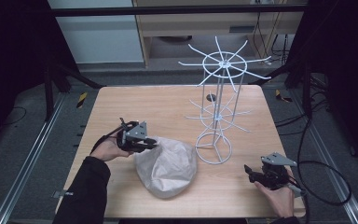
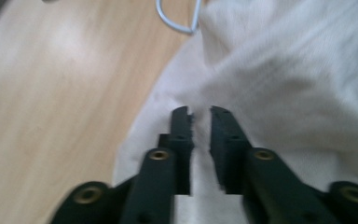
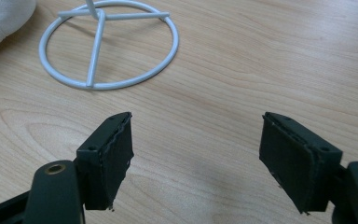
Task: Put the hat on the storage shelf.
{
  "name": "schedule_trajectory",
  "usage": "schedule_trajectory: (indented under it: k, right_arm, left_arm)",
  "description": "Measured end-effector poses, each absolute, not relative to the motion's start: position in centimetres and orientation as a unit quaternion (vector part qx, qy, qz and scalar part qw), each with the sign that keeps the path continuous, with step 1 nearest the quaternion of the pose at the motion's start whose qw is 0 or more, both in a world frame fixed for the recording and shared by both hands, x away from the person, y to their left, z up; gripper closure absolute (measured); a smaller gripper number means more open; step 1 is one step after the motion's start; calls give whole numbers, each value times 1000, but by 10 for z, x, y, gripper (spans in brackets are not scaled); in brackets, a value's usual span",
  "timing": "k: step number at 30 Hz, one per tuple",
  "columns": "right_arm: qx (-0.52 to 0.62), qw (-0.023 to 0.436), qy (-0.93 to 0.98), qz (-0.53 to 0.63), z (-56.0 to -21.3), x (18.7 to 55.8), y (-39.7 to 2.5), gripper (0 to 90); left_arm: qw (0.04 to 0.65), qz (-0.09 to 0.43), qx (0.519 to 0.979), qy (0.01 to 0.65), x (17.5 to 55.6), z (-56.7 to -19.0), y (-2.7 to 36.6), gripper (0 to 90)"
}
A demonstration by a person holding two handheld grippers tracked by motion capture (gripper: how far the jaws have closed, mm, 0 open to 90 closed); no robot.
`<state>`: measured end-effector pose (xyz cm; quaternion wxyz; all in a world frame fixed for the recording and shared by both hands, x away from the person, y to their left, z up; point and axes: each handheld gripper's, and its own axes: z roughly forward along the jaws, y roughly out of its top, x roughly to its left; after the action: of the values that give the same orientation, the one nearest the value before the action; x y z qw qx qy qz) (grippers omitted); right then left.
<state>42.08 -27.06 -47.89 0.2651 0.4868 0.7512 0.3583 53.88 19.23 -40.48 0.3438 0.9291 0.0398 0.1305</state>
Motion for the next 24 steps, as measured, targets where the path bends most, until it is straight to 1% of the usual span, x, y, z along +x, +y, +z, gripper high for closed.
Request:
schedule_trajectory:
  k: [1,2,4,5,6,7,8,9,11,12,17,18,19,21,24]
  right_arm:
    - [487,265,751,358,-479,421,-271,257]
    - [487,265,751,359,-479,421,-271,256]
    - [488,263,750,359,-479,421,-271,256]
    - [488,263,750,359,-479,421,-271,256]
    - [486,265,751,359,-479,421,-271,255]
    - [486,265,751,359,-479,421,-271,255]
    - [485,265,752,359,-479,421,-271,253]
    - [485,263,753,358,-479,421,-271,251]
    - [485,262,753,359,-479,421,-271,251]
    - [484,263,753,359,-479,421,-271,250]
    - [484,264,753,360,-478,421,-271,249]
    - [484,264,753,360,-478,421,-272,246]
    - [483,264,753,360,-479,421,-272,245]
    - [485,264,753,359,-479,421,-271,244]
    - [485,262,752,361,-478,421,-271,243]
  left_arm:
    - [344,131,929,40,539,-405,192,697]
    - [347,135,927,40,539,-399,193,697]
    - [370,128,919,39,538,-390,192,559]
    - [370,128,919,39,538,-390,192,522]
    - [376,116,919,28,536,-385,190,522]
    - [376,111,920,16,535,-383,188,470]
    - [373,115,921,5,533,-382,185,446]
    - [358,107,928,-6,532,-381,180,412]
    - [349,107,931,-15,532,-382,177,383]
    - [339,99,935,-26,532,-385,171,363]
    - [334,90,937,-41,532,-392,162,352]
    - [337,86,937,-47,531,-393,160,341]
    - [326,83,940,-58,530,-394,157,328]
    - [324,80,941,-61,530,-397,155,310]
    - [292,75,951,-63,531,-408,150,300]
